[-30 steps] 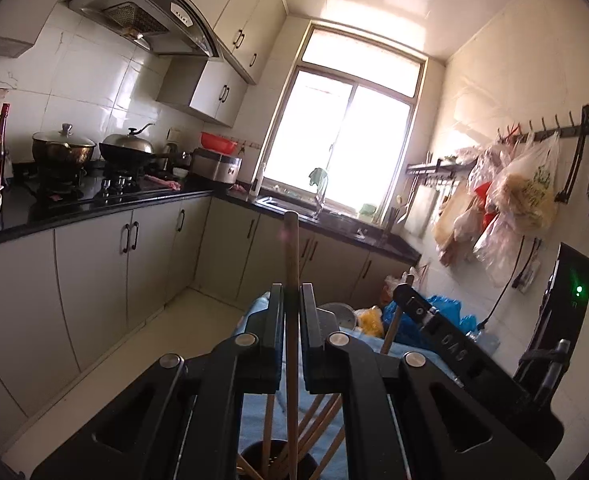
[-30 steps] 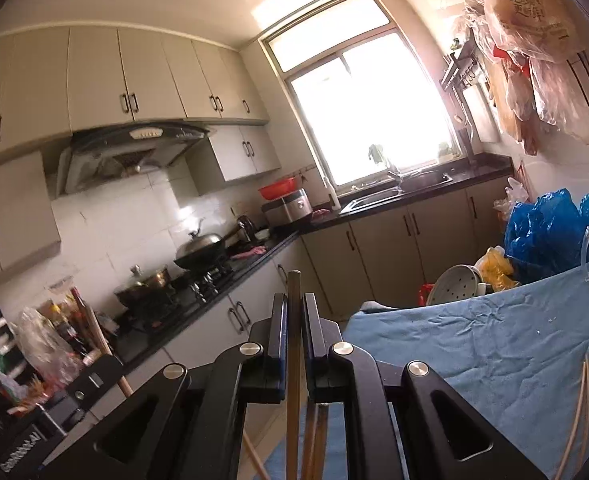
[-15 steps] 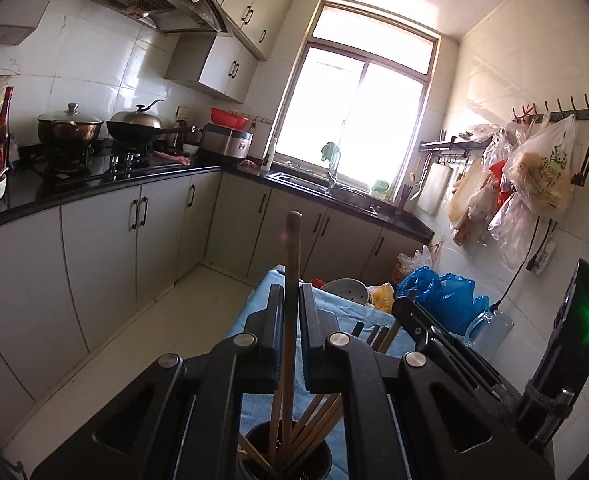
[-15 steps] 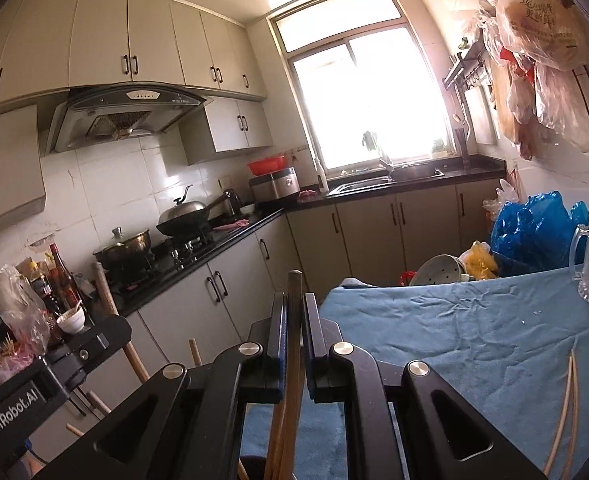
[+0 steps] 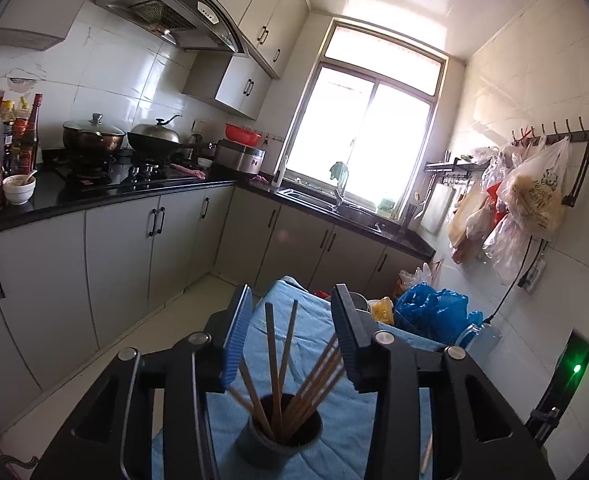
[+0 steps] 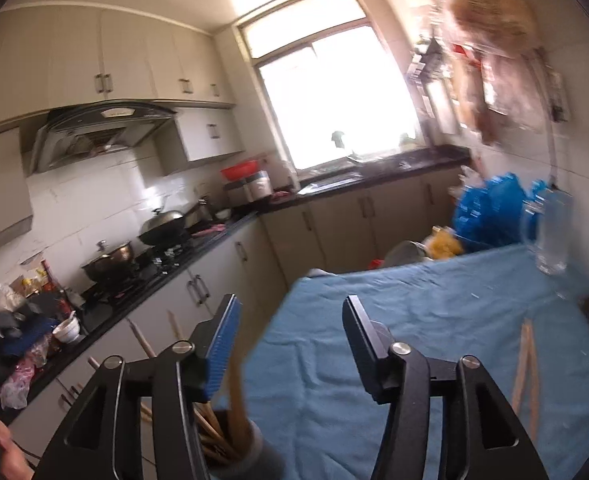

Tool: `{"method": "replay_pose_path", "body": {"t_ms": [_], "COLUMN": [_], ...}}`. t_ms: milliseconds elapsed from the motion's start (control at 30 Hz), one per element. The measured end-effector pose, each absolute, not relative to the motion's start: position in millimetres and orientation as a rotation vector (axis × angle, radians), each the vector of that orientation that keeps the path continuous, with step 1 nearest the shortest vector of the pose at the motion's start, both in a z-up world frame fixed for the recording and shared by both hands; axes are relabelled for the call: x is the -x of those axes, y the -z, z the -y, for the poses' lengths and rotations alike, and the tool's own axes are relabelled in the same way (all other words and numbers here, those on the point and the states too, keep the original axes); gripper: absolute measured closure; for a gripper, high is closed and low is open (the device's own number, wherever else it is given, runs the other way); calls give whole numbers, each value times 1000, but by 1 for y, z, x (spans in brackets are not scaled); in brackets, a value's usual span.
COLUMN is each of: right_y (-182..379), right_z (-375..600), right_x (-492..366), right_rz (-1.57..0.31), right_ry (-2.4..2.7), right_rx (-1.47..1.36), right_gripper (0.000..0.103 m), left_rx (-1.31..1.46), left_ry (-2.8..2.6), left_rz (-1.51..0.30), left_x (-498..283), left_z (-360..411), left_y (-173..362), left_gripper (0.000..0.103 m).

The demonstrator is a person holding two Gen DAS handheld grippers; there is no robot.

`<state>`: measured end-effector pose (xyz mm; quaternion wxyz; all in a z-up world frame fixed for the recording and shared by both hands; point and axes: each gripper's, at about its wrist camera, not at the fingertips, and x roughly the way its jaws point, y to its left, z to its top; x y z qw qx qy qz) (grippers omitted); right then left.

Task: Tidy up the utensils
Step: 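Open both grippers to drop the chopsticks into the grey cup, then move both open grippers back toward the last chopsticks on the towel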

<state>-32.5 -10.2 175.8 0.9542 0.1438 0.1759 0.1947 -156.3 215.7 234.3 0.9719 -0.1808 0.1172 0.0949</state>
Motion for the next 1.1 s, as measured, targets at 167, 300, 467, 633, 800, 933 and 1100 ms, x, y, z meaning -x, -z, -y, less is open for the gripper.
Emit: {"method": "replay_pose_path", "body": {"t_ms": [167,300,467,633,800,933,1100], "right_y": [-135,-101,-73,-50,-33,-24,-17], "right_z": [73,126,186,223,239,253,267], "right_x": [53,67,86,93,87,83,80], "right_rz": [-467,-553,-613,-674,-717,-729,-754], "right_ry": [-272,-159,-37,13,9,10,8], "right_rx": [-368,-428,-472,-506,-527,-554,-575], "right_gripper": [41,41,41,41,41,41,41], "left_rx": [350,306,215,154,90,50,-31], "left_ry": [-145,-72,30,114,172,217,288], "left_rz": [-277,-354,-459,-601,-739,-836,-900], "left_x": [173,174,160,132,96,64,17], "left_z": [-189,-155,-105,-64,-28,4,50], "left_y": [-226,-211,-189,-156,-118,-89,-64], "left_gripper": [57,57,56,56,56,56,56]}}
